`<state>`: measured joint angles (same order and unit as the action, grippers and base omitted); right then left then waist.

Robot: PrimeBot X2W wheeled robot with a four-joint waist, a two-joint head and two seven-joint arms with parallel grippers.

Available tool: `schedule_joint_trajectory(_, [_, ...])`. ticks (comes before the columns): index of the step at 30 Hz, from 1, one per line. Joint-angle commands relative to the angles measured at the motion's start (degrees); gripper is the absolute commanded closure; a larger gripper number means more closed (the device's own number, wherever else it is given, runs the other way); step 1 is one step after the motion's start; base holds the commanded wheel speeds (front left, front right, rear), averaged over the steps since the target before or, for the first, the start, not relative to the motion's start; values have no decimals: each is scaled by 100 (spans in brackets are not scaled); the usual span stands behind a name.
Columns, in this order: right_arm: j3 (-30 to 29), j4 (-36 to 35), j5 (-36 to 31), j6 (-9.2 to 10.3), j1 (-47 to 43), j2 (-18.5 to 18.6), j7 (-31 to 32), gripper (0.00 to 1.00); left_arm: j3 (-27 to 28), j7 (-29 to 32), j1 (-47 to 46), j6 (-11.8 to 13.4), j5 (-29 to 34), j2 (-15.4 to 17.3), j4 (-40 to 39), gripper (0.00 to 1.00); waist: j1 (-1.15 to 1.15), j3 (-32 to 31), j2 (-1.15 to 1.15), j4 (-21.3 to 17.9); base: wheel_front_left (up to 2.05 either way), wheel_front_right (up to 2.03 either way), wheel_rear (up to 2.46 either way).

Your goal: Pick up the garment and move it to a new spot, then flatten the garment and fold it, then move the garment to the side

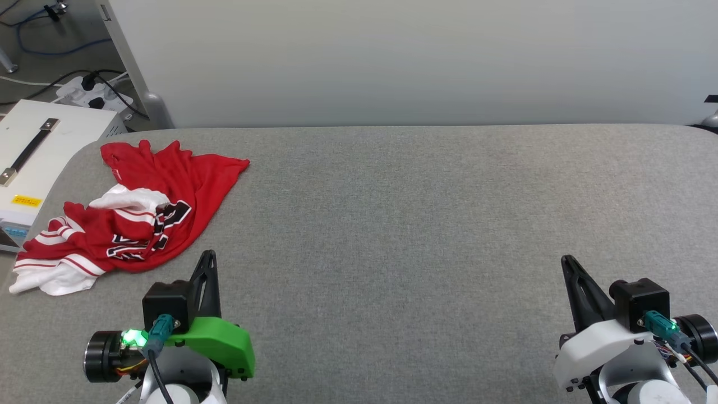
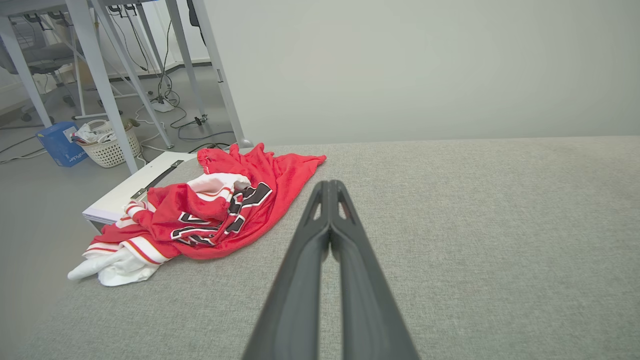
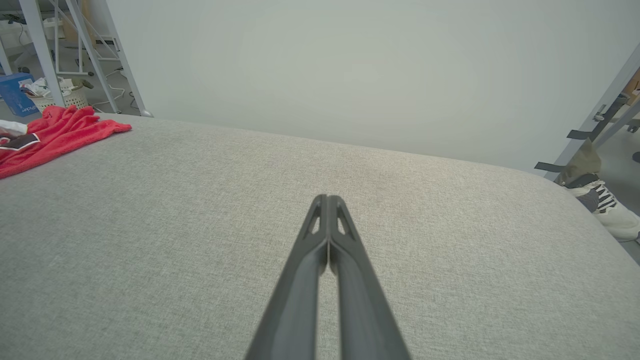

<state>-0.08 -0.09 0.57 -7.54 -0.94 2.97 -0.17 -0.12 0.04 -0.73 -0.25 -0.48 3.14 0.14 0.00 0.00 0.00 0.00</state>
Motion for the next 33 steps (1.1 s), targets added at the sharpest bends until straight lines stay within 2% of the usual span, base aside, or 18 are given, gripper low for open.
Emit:
schedule_joint_trajectory(1, [8, 9, -57, 5, 94, -10, 17, 100, 12, -4, 73, 25, 48, -26, -14, 100, 0, 0, 0, 0, 0, 0, 0])
schedule_joint_trajectory(33, [8, 9, -57, 5, 94, -10, 17, 100, 12, -4, 73, 25, 48, -26, -14, 100, 0, 0, 0, 0, 0, 0, 0])
